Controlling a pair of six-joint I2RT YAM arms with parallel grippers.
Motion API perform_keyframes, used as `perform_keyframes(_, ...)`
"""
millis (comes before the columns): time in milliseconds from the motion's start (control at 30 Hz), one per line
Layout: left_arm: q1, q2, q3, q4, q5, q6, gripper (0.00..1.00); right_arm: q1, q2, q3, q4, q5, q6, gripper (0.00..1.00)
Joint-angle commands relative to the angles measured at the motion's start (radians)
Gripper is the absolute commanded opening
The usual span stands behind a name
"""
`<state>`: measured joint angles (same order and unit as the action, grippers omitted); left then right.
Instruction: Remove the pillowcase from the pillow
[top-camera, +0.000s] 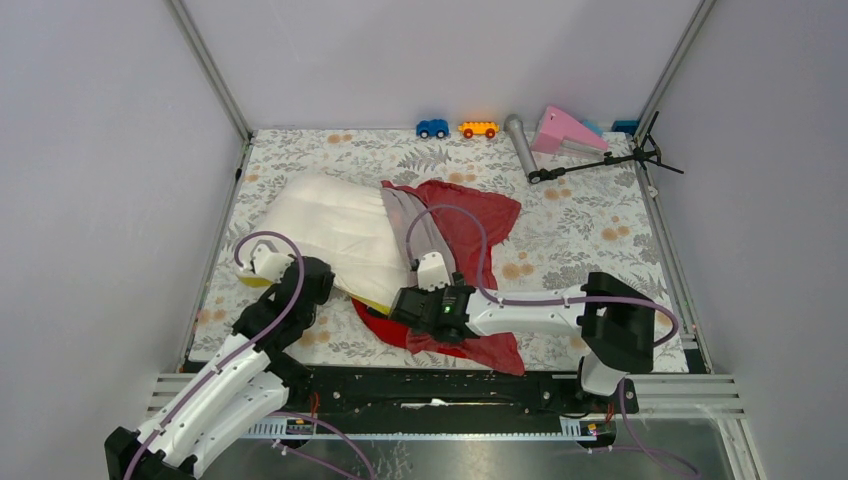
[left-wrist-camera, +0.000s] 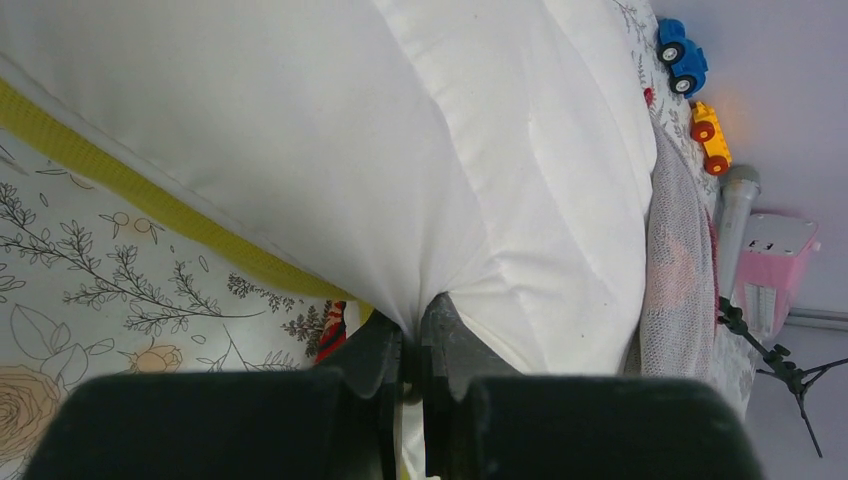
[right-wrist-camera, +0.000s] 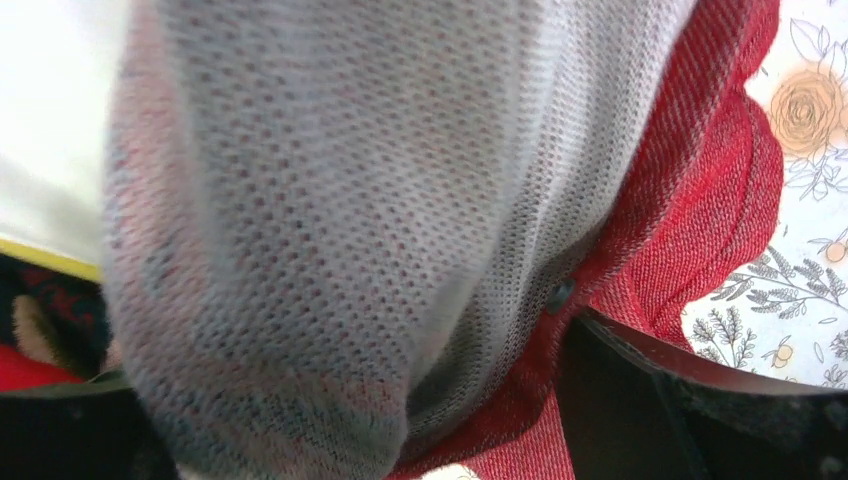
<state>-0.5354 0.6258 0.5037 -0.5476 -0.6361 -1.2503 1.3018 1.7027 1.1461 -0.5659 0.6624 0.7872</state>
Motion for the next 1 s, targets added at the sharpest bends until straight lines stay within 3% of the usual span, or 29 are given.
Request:
perform_keyframes(0, 0.008, -0.029, 0.084, 0.049, -0.118, 0.042, 0.00, -0.055, -0.067, -0.101, -0.051, 0.025, 0.071, 0.83)
perform_keyframes(133, 0.008, -0.029, 0.112, 0.023, -0.157, 0.048, 0.00, -0.146, -0.175, -0.218, -0.048, 0.026, 0.077, 0.58)
perform_keyframes(233, 0.008, -0.030, 0.134, -0.002, -0.186, 0.045, 0.00, -0.241, -0.303, -0.324, -0.016, 0.015, 0.058, 0.33)
perform_keyframes(300, 0.008, -0.033, 0.141, -0.017, -0.205, 0.038, 0.00, -0.329, -0.395, -0.402, 0.014, 0.004, 0.038, 0.23)
perform_keyframes(433, 0.008, -0.042, 0.150, -0.059, -0.245, 0.011, 0.00, -0.478, -0.566, -0.504, 0.078, -0.028, -0.014, 0.16)
perform_keyframes(633, 0.008, -0.043, 0.181, -0.180, -0.323, -0.070, 0.00, -0.634, -0.719, -0.529, 0.080, 0.010, -0.061, 0.02)
perform_keyframes(800, 0.008, -0.046, 0.225, -0.339, -0.401, -0.206, 0.00, -0.685, -0.830, -0.543, 0.081, 0.070, -0.072, 0.01)
perform_keyframes(967, 0.008, -0.053, 0.213, -0.366, -0.409, -0.254, 0.00, -0.698, -0.893, -0.555, 0.075, 0.084, -0.070, 0.01)
